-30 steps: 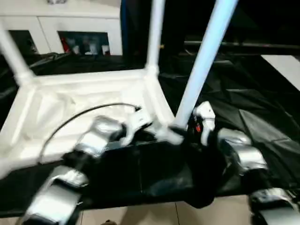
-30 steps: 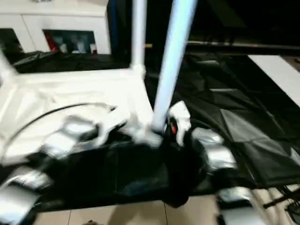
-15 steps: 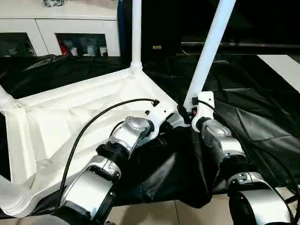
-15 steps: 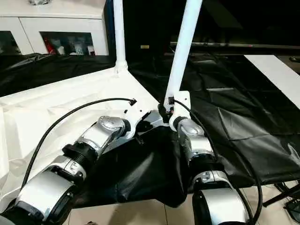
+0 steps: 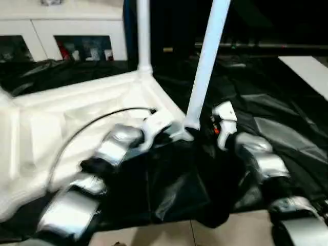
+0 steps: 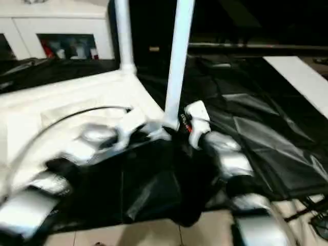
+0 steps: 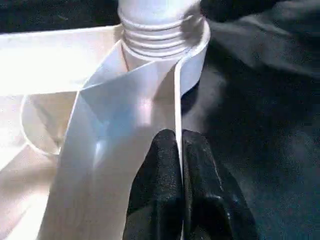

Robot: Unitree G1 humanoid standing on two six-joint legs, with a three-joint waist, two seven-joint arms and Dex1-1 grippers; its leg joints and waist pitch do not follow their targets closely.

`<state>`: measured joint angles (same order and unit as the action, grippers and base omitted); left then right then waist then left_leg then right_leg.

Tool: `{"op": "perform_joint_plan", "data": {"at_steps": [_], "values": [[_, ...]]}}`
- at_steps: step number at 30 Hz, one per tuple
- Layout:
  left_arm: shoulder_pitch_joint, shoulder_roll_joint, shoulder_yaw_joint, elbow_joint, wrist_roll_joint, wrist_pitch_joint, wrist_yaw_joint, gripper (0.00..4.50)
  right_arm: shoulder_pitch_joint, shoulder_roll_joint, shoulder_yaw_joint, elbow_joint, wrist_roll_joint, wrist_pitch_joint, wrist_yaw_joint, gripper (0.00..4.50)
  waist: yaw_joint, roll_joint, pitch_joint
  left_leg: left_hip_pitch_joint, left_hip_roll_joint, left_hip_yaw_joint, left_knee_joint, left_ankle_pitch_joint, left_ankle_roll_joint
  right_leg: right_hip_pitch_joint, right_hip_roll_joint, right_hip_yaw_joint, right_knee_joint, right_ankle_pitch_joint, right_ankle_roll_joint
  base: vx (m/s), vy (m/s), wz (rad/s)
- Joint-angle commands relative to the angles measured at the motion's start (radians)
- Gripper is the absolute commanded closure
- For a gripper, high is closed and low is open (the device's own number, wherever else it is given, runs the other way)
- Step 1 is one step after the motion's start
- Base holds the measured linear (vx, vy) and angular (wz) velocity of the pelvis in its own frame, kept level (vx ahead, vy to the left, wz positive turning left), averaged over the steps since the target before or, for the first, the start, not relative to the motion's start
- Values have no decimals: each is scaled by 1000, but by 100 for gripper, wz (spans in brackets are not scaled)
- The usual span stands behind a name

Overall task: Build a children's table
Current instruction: Rotate leg to tighten

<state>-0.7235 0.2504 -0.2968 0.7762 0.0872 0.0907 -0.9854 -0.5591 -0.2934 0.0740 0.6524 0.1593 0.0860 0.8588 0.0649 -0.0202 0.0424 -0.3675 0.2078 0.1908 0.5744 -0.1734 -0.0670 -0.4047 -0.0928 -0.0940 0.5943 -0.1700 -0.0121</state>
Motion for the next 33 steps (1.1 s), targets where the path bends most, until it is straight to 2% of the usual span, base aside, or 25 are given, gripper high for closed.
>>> {"op": "perform_joint_plan", "data": {"at_steps": [1,5,7,12,17,18,20,23,27,33], "values": [[42,-1,-49,-56,-44,-19,-135,450,20,-32,40,-61,-2,10,94,82,7,-3,-61,14,33,-5,-58,-195,71,46,-57,52,-66,-183,-235,0,0,0],[66,34,-66,-102,-59,0,-229,450,55,-66,85,-115,0,24,192,82,23,-4,-58,14,36,-2,-62,-206,63,49,-56,52,-62,-176,-235,0,0,0],[73,39,-65,-114,-57,4,-238,450,71,-86,114,-142,-6,26,237,82,25,-5,-55,15,33,-2,-64,-244,47,48,-58,52,-69,-245,-215,0,0,0],[85,49,-62,-144,-57,17,-256,450,82,-101,134,-155,-26,19,257,82,23,-8,-53,17,33,-7,-66,-274,27,44,-63,54,-81,-353,-171,0,0,0],[88,50,-61,-156,-55,25,-254,450,80,-99,125,-147,-32,12,239,82,20,-9,-55,14,31,-7,-65,-253,29,45,-60,54,-78,-323,-173,0,0,0],[88,50,-61,-156,-55,25,-254,450,81,-99,125,-148,-30,14,239,108,20,-9,-55,14,31,-6,-64,-246,32,46,-60,54,-76,-310,-176,0,0,0],[88,51,-60,-158,-54,26,-255,450,83,-101,127,-151,-30,16,240,108,20,-8,-56,13,31,-6,-64,-240,35,46,-59,54,-75,-296,-180,0,0,0],[89,52,-58,-162,-51,32,-254,450,89,-102,131,-150,-33,15,239,145,21,-9,-57,13,30,-6,-63,-231,38,48,-59,54,-74,-291,-180,0,0,0],[88,54,-56,-164,-50,34,-253,450,92,-100,134,-143,-39,11,236,171,22,-10,-57,13,30,-5,-62,-231,39,47,-59,53,-75,-298,-178,0,0,0],[88,56,-56,-165,-49,37,-254,450,91,-101,137,-137,-43,7,234,181,22,-10,-57,13,30,-5,-62,-228,39,48,-59,53,-74,-294,-179,0,0,0]]}}
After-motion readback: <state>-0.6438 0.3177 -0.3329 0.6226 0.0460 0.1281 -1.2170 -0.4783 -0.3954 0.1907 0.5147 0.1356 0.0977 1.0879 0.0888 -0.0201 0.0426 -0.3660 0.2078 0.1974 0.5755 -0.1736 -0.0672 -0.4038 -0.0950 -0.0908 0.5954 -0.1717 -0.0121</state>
